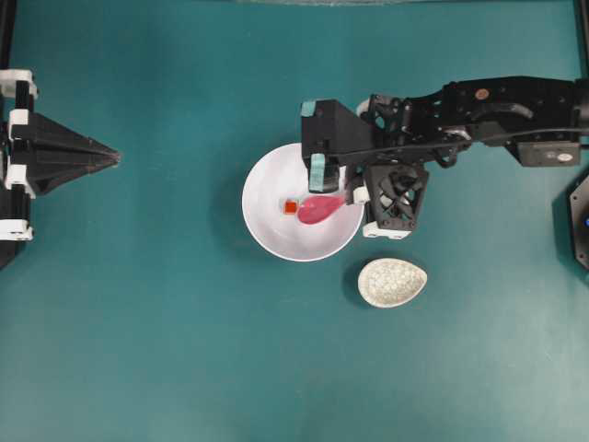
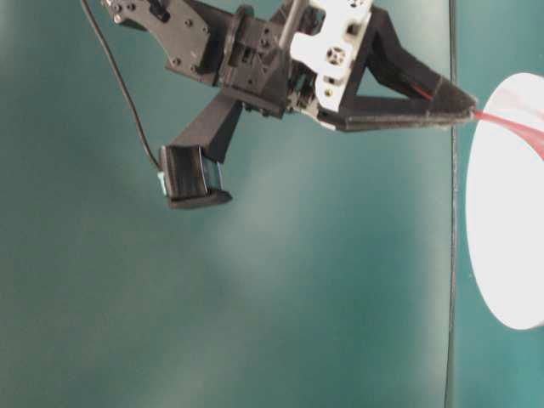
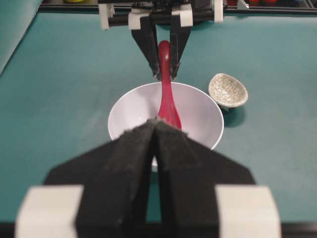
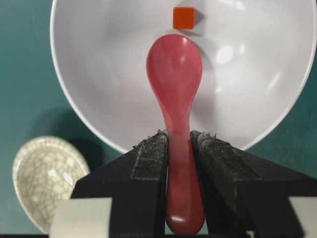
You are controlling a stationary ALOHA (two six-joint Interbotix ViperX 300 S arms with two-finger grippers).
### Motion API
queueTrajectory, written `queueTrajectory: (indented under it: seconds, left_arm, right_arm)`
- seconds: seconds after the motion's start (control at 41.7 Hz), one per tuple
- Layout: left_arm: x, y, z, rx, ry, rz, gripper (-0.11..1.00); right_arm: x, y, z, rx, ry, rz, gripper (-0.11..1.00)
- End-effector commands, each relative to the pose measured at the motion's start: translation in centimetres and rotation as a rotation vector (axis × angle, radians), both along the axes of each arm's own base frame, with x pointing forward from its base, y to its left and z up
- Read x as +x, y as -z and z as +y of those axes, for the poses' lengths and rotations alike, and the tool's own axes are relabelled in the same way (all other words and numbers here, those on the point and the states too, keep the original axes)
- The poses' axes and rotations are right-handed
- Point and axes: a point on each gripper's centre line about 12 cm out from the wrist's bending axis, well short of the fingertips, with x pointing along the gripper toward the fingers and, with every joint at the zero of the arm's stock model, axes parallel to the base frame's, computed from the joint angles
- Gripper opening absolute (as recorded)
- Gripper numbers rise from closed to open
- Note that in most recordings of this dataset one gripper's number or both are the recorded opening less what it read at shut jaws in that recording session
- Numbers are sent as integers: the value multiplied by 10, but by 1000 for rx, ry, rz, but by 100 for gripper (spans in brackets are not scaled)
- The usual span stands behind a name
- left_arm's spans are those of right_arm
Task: Grip the spoon and scoop the red block from the bowl with right arm.
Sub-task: 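Push the spoon bowl under the red cube with the right gripper, then raise the spoon holding the red cube above the bowl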
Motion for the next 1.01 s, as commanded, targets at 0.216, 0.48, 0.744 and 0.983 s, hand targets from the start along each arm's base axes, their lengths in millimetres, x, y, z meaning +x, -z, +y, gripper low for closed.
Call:
queueTrajectory:
  seconds: [0.216,0.48,0.744,0.983]
  left_arm:
    - [3,-12,1,5,-2,-33,0]
    - [3,-12,1,7,-2,-33,0]
    - [3,-12,1,7,-2,-33,0]
    - [3,-13,1,5,-2,-37,0]
  right_arm:
    - [29,-23,-6,-25,13,-130,24]
    - [35,-31,-6,-27,16,-159,24]
    - [32,-45,-6,-31,16,-191,24]
    - [27,-49,-5,-31,17,-201,24]
